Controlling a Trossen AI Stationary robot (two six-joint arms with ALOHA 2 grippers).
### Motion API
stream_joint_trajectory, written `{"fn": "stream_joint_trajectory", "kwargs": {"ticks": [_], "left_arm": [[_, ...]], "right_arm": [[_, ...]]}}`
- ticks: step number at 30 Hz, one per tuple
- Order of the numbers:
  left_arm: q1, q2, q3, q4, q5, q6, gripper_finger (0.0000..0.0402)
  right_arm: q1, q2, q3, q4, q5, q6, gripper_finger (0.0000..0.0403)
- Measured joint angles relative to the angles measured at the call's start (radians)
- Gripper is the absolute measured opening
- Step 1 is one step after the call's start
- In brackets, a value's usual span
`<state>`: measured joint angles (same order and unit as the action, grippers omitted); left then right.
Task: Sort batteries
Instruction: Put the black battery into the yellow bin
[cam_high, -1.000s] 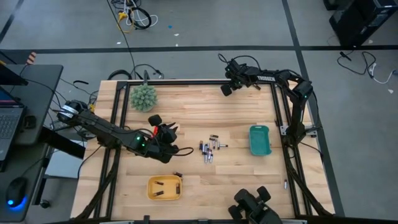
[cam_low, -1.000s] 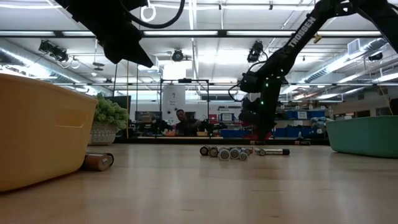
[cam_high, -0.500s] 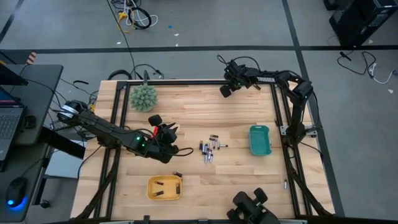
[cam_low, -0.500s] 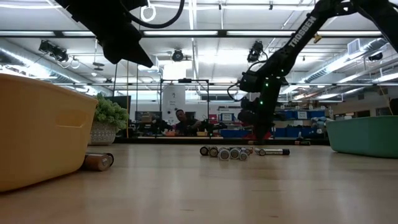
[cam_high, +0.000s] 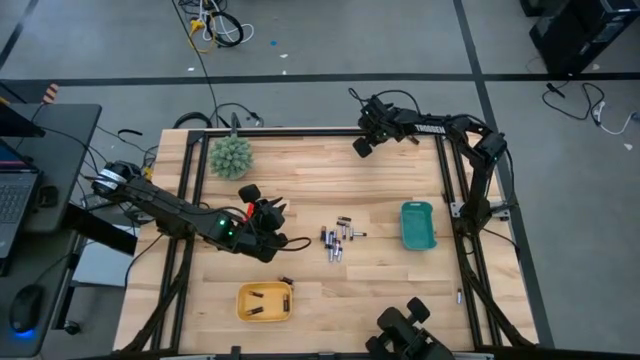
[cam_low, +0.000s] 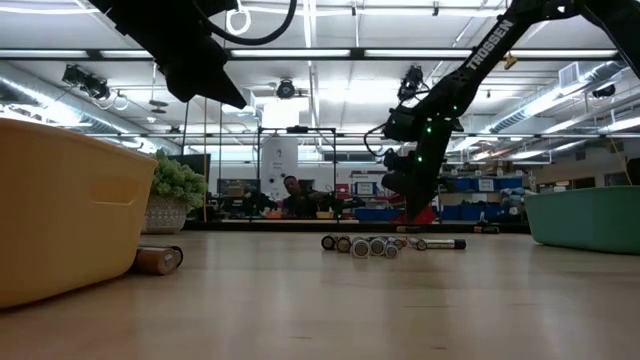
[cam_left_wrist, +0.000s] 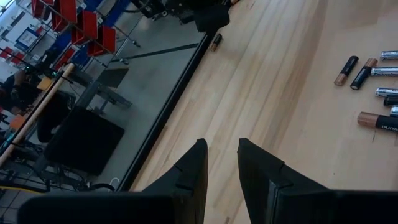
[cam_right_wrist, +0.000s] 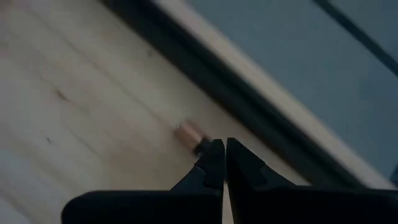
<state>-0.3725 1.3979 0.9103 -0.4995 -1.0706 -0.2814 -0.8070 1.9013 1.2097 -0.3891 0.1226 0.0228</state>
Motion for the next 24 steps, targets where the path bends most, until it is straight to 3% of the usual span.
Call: {"fn": "stream_joint_trajectory", "kwargs": {"ticks": [4, 10, 17, 24], "left_arm": [[0.0, 0.0, 0.0, 0.0, 0.0, -0.008, 0.0085], [0.0, 0.0, 0.0, 0.0, -0.001, -0.008, 0.0085], [0.0, 0.0, 0.0, 0.0, -0.001, -0.011, 0.0085], [0.0, 0.0, 0.0, 0.0, -0.013, -0.011, 0.0085]], "right_arm": [[-0.016, 0.004, 0.001, 0.029, -0.005, -0.015, 0.0005], [-0.031, 0.01, 0.001, 0.021, -0.147, -0.252, 0.0024], [-0.019, 0.01, 0.001, 0.009, -0.114, -0.568, 0.0074], [-0.018, 0.01, 0.001, 0.002, -0.099, -0.621, 0.0113]]}}
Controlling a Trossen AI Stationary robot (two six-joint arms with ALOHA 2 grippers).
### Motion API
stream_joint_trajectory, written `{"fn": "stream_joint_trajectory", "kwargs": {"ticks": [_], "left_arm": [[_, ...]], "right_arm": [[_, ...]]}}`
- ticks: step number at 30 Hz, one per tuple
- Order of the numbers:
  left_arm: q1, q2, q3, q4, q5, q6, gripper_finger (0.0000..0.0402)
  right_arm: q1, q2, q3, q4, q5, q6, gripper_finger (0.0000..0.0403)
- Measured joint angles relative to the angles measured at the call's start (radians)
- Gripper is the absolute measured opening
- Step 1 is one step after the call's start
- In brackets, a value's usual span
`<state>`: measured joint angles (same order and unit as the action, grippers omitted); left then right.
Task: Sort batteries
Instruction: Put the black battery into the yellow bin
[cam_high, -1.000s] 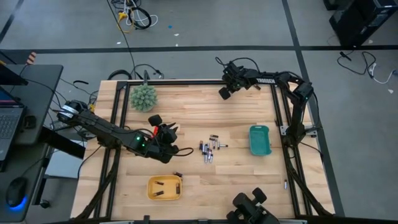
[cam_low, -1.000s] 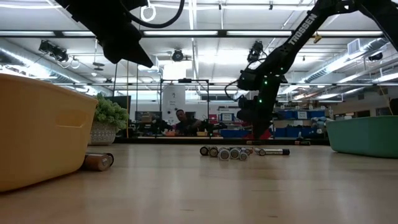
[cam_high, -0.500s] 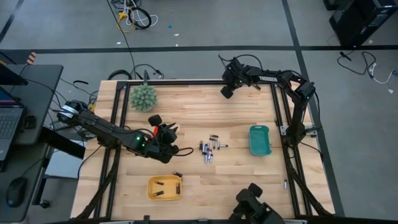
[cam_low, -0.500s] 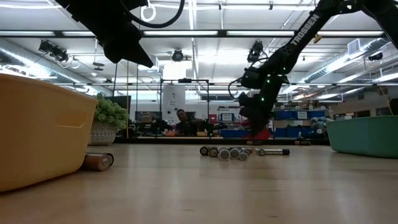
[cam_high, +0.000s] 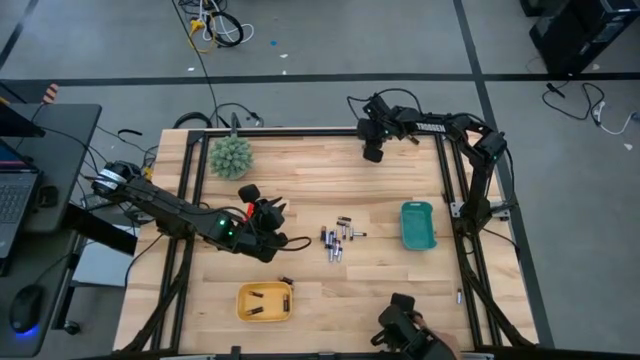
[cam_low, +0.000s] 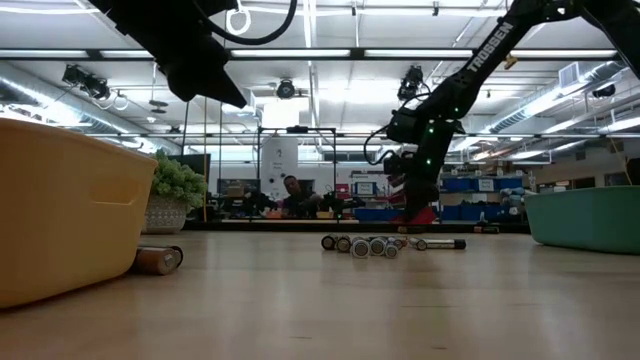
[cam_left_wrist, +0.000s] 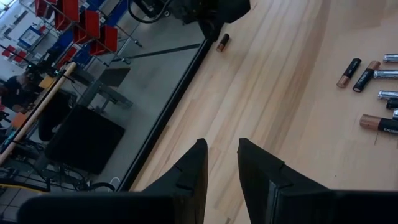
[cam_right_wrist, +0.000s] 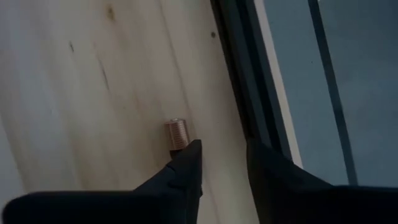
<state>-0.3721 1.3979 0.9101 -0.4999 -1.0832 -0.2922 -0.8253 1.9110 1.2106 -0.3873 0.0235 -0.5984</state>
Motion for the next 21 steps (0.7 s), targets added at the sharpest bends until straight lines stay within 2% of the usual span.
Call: {"fn": "stream_joint_trajectory", "kwargs": {"ticks": [12, 21], "left_arm": [[0.012, 0.0, 0.0, -0.001, -0.007, 0.008, 0.0085], [0.039, 0.0, 0.0, -0.001, 0.0, 0.027, 0.0085]], "right_arm": [[0.0, 0.0, 0.0, -0.076, -0.016, -0.057, 0.0125], [-0.003, 0.0, -0.005, -0.045, -0.016, -0.065, 0.0126]]}}
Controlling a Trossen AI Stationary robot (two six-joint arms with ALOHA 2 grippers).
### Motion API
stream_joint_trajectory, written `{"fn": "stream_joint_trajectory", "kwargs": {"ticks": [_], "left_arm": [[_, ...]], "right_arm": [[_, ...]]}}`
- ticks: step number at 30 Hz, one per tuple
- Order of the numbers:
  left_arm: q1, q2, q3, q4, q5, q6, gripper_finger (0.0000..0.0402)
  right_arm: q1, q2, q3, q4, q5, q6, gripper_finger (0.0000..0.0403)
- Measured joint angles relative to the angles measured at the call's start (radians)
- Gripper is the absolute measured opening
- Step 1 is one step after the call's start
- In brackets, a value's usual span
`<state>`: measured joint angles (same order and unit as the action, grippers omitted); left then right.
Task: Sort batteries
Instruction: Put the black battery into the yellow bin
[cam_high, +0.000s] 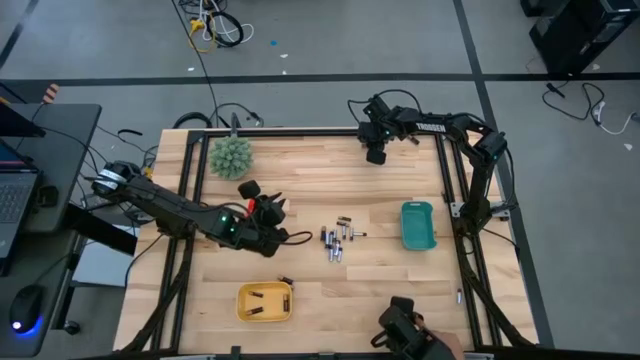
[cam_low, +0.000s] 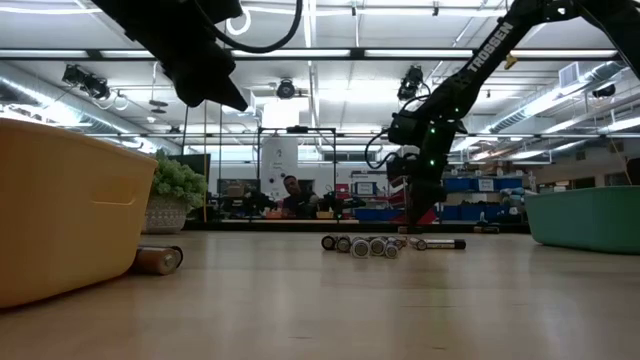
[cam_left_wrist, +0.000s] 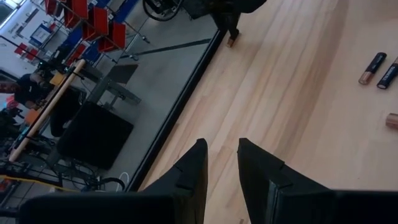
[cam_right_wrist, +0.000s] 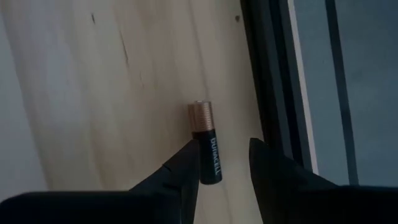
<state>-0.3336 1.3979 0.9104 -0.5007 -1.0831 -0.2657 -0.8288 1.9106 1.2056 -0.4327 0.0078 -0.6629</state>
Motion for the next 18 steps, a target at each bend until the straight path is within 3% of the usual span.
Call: {"fn": "stream_joint_trajectory", "kwargs": {"ticks": [18], "left_arm": [[0.0, 0.0, 0.0, 0.001, 0.015, 0.0, 0.0085]], "right_arm": [[-0.004, -0.001, -0.088, 0.101, -0.034, -0.014, 0.0121]]}}
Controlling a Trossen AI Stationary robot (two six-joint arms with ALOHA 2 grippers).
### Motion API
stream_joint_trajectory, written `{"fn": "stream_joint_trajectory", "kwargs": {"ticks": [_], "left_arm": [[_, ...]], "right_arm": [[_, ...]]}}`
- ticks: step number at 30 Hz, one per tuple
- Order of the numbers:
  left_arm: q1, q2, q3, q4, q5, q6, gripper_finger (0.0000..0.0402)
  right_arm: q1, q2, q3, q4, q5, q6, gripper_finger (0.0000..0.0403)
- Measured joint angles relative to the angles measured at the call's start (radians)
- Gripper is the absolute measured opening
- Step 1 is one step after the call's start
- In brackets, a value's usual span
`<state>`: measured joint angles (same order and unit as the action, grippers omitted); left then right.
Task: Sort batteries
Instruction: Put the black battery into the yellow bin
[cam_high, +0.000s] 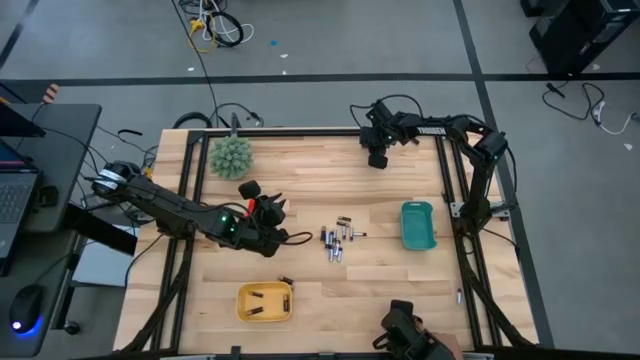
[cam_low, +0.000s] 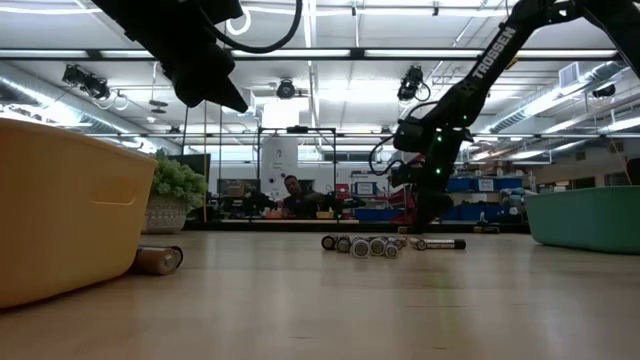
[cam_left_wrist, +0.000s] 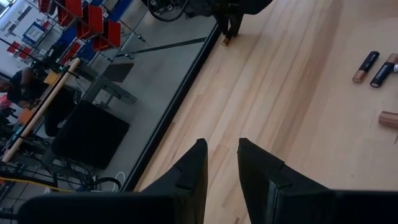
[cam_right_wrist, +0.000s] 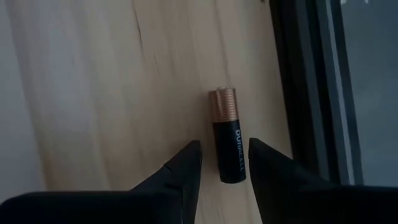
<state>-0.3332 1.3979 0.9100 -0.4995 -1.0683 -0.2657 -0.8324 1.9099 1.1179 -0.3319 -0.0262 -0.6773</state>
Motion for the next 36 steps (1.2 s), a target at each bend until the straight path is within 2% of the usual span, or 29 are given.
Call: {"fn": "stream_joint_trajectory", "kwargs": {"ticks": [15, 24, 36], "left_arm": [[0.0, 0.0, 0.0, 0.01, 0.001, -0.005, 0.0085], [0.0, 0.0, 0.0, 0.017, 0.008, -0.007, 0.0085], [0.0, 0.0, 0.0, 0.047, 0.008, -0.003, 0.0085]], "right_arm": [[-0.021, 0.032, 0.018, -0.018, -0.06, 0.046, 0.0095], [-0.016, 0.034, 0.021, -0.093, -0.102, 0.098, 0.0039], [0.022, 0.019, 0.056, -0.136, -0.065, 0.08, 0.0027]]}}
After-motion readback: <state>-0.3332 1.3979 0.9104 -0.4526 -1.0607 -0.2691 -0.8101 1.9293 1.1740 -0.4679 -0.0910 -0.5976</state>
